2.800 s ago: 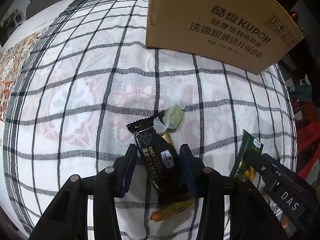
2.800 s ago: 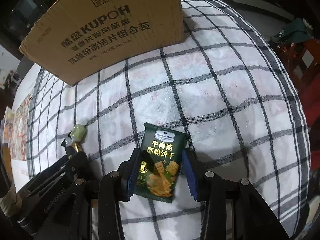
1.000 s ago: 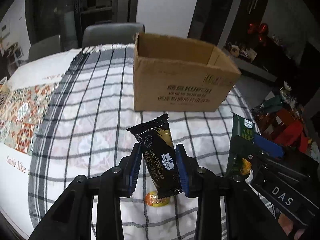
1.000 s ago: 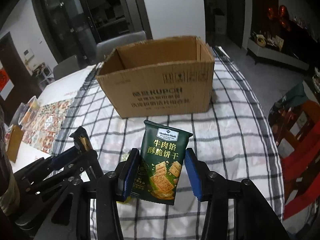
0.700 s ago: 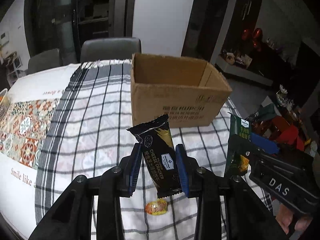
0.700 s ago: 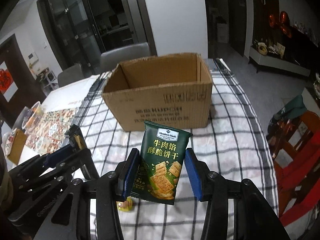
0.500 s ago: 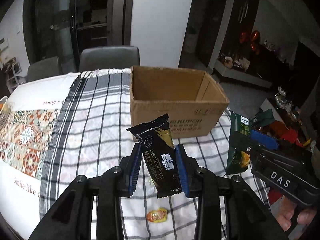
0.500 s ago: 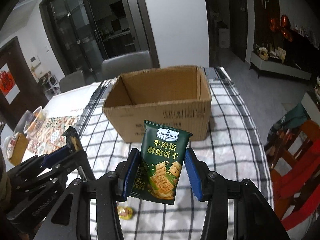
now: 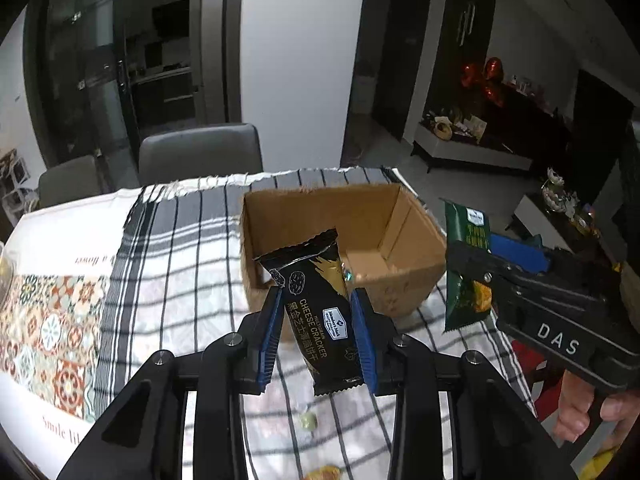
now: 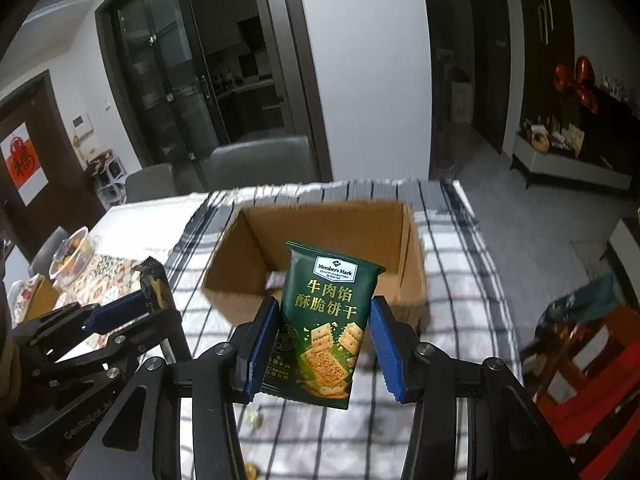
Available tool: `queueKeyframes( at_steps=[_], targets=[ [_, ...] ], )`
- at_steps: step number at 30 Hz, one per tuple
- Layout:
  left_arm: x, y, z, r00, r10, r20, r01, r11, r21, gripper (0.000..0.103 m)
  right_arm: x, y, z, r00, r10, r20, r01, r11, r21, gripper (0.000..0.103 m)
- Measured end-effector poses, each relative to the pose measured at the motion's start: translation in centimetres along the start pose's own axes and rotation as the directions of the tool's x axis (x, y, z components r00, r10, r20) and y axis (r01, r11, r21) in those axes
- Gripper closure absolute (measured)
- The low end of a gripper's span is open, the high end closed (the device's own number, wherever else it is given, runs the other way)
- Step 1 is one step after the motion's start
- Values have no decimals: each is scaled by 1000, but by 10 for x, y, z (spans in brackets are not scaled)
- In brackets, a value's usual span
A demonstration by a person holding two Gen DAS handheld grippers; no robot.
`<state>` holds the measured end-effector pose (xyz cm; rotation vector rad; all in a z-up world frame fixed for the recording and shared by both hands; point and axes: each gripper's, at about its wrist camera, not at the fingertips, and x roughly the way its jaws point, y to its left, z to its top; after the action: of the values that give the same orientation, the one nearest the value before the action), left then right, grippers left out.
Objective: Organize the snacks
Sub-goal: 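Carry the black bar and green packet into the box and open both tools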
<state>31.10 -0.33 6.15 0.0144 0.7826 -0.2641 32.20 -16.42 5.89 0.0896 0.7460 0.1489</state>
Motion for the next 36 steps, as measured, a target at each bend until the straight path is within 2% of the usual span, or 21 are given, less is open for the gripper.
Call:
queueKeyframes(
  at_steps=[8,14,15,16,17,18,20,26,36],
  targets=[
    [29,6,37,999,-14,29,14,1000,17,69,27,-2,36,999,2,38,0,999,-48,55],
    [63,7,50,1000,0,25,-1,999,50,69,63,-7,45,1000,-23,20,25,996,-81,55],
    [67,7,52,999,12,31,-14,999,51,67,70,-9,45,999,-30,16,31,996,-83,55],
    [70,7,52,999,22,36,-24,998,53,61,74,-10,45,999,-37,9,37,996,-84,55],
    [74,7,53,999,34,38,-36,998,53,57,80,-12,45,999,-49,-4,49,995,-85,52],
    [76,8,53,998,41,39,-43,998,52,52,85,-14,45,998,-58,-14,56,995,-81,44],
    [78,11,52,998,50,39,-52,998,43,47,87,-19,41,998,-68,-15,67,995,-69,42],
    [58,13,31,996,61,59,-63,997,42,47,73,-19,24,998,-63,1,63,995,-73,42],
    [-5,11,-16,989,60,136,-64,998,28,47,20,8,-17,996,50,69,-44,995,-90,42]
  ],
)
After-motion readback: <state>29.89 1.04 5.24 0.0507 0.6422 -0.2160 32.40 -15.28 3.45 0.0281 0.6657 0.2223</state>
